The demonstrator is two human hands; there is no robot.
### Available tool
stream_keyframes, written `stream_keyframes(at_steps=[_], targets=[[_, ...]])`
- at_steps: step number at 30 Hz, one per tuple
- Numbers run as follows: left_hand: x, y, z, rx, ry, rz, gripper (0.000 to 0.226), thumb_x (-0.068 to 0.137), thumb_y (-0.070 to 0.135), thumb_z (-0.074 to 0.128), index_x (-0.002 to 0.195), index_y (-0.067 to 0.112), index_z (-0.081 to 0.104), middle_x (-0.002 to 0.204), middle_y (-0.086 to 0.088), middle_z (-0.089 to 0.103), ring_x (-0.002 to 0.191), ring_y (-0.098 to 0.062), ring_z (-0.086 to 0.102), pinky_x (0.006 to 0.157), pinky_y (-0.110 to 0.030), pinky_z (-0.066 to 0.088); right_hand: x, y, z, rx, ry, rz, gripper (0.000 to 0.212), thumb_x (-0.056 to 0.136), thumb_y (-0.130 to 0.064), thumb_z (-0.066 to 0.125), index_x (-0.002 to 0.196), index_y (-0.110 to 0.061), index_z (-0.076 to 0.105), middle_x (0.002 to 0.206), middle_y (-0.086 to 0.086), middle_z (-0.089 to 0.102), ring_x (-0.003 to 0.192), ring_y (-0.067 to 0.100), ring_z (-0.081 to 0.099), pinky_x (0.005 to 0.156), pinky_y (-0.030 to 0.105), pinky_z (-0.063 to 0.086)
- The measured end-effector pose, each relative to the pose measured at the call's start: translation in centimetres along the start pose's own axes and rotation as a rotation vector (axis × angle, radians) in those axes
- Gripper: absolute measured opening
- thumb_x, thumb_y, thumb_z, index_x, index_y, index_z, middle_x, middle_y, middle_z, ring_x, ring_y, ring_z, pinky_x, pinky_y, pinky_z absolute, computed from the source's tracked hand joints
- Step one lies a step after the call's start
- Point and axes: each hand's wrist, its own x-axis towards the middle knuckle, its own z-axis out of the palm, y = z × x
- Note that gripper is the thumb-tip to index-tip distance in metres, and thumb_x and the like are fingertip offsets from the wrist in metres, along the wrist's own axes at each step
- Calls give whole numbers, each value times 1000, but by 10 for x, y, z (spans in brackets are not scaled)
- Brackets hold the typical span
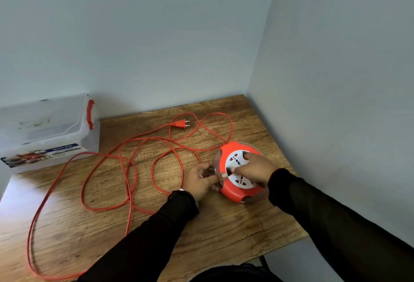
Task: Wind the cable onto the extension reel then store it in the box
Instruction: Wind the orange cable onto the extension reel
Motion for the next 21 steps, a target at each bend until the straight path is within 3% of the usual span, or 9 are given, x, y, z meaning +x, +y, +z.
stream_keyframes(at_steps=[2, 4, 7, 10, 13, 15, 18, 20, 21], targets=[[0, 0, -1, -6, -9, 15, 16, 76, 0, 73, 86, 11, 70, 60, 2, 67, 46, -8, 58, 44, -17, 45, -3, 0, -1, 115, -65, 83, 52, 82, -30, 67, 126, -11, 48, 85, 7, 64, 62, 14, 57, 40, 17, 39], [0, -1, -2, -23, -13, 14, 16, 75, 3, 75, 86, 14, 71, 60, 3, 67, 47, -7, 57, 44, -17, 45, -4, 4, 2, 169, -58, 108, 32, 83, -26, 66, 107, -7, 56, 58, 6, 56, 36, 11, 46, 32, 14, 25], [0, -1, -2, -40, -36, 11, 17, 73, 7, 78, 87, 15, 73, 64, 1, 68, 52, -9, 61, 47, -19, 47, -4, 9, 7, 195, 27, 68, 25, 83, -27, 65, 99, -12, 52, 61, 6, 61, 27, 10, 46, 31, 12, 27], [-2, -4, 1, -32, -32, 6, 19, 71, 19, 79, 89, 19, 74, 77, -1, 72, 63, -14, 66, 52, -23, 54, -2, 13, 4, 126, 91, 34, 58, 78, -45, 68, 126, -20, 47, 97, 3, 68, 47, 13, 58, 39, 19, 37], [-1, -2, 1, 233, 193, 160, 11, 81, 25, 71, 92, 23, 72, 98, 0, 64, 78, -14, 67, 58, -35, 58, 0, 18, -11, -1, 168, -35, 86, 68, -58, 71, 140, -20, 41, 134, 4, 55, 89, 19, 60, 61, 23, 43], [7, 7, -3, 557, 317, 314, 30, 82, 14, 68, 111, 18, 64, 112, 1, 57, 100, -18, 61, 74, -42, 57, -1, 15, -26, -102, 220, -89, 89, 64, -61, 72, 139, -24, 43, 139, 2, 51, 109, 21, 58, 77, 27, 46], [21, 27, 0, 763, 176, 307, 63, 79, 8, 68, 136, 7, 43, 136, -10, 49, 127, -22, 46, 100, -35, 45, -1, 6, -47, -207, 267, -147, 88, 61, -64, 71, 137, -30, 45, 136, 1, 55, 111, 22, 57, 76, 26, 43], [28, 35, 5, 828, 192, 281, 66, 77, 11, 71, 137, 7, 43, 135, -11, 51, 124, -24, 47, 100, -28, 40, -2, 0, -55, -245, 288, -184, 85, 62, -65, 70, 136, -32, 45, 133, 0, 57, 109, 22, 58, 74, 26, 41], [32, 41, 6, 840, 227, 277, 57, 78, 14, 71, 131, 8, 50, 124, -11, 58, 115, -26, 53, 91, -26, 42, -1, -3, -57, -256, 298, -200, 83, 63, -65, 69, 136, -33, 46, 133, 0, 57, 109, 22, 57, 74, 26, 41]])
